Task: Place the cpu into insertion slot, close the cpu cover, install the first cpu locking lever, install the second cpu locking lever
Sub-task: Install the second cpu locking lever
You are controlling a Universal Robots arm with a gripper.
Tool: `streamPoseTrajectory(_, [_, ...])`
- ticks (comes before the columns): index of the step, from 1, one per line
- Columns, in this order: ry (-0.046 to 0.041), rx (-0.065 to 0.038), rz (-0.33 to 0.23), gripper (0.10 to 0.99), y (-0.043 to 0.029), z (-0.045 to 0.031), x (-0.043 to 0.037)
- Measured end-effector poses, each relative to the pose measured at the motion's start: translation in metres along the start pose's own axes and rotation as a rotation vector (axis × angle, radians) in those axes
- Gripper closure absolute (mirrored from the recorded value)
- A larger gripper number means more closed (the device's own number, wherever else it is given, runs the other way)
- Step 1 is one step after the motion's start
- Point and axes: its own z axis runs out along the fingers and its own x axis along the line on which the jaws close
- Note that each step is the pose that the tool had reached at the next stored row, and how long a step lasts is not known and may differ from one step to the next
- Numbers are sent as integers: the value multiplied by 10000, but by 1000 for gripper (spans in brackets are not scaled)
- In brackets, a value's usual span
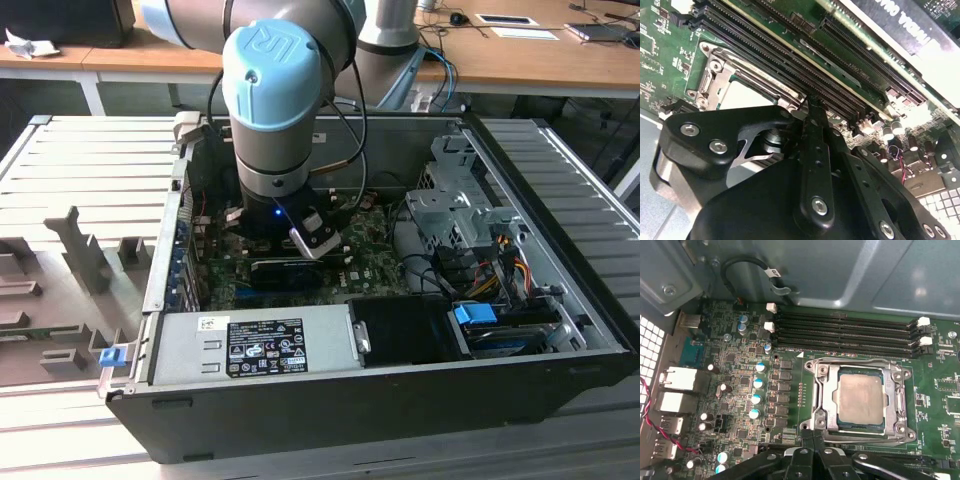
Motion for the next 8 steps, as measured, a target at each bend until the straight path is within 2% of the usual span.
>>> streamPoseTrajectory(8, [-7, -84, 0, 980, 9, 40, 0])
